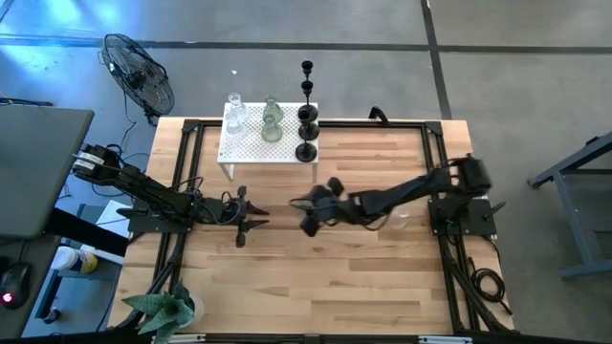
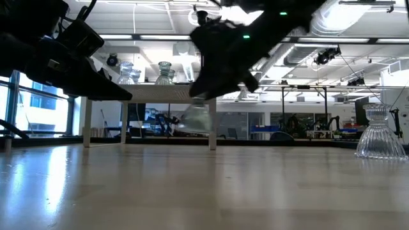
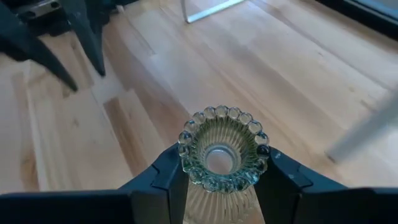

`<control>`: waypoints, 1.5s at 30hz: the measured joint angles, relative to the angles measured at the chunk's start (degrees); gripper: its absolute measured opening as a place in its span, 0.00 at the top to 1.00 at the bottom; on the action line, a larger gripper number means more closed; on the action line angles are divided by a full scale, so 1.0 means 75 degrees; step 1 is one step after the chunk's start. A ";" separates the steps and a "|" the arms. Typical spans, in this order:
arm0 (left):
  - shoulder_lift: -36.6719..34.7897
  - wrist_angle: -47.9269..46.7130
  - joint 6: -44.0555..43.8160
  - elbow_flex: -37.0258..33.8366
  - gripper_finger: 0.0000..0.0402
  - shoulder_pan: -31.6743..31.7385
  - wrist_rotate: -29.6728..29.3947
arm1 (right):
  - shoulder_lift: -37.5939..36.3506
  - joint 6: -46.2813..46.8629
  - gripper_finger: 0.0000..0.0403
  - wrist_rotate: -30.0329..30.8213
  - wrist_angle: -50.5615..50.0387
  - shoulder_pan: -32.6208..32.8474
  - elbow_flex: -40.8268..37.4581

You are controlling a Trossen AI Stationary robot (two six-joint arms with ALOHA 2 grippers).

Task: Pick & Place candle stick holders
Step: Align the green candle holder with the other green candle holder on the shelf

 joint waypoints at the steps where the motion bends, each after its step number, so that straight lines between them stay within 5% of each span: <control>1: 0.0000 0.0000 -0.0017 0.0000 0.75 0.0001 0.0000 | 0.0254 -0.0112 0.67 0.0014 -0.0114 -0.0025 0.0339; 8: 0.0000 0.0000 -0.0139 0.0000 0.75 0.0000 0.0003 | 0.1548 -0.0320 0.66 0.0054 -0.0663 -0.0240 0.1881; 21: 0.0003 -0.0283 -0.0633 0.0000 0.75 0.0003 0.0425 | 0.2020 -0.0763 0.62 -0.0748 0.0004 -0.0453 0.2081; 35: 0.0003 -0.0265 -0.1019 0.0003 0.74 0.0003 0.0017 | 0.1751 -0.1553 0.37 -0.0968 0.0418 -0.0295 0.2081; 40: 0.0003 -0.0182 -0.1220 0.0010 0.64 0.0000 -0.0042 | 0.0746 -0.2265 0.41 -0.0496 -0.0308 0.0126 0.2040; 45: 0.0080 -0.0357 -0.1601 0.0262 0.49 0.0000 -0.0409 | -0.0287 -0.2535 0.61 0.0159 0.0059 0.0633 0.0747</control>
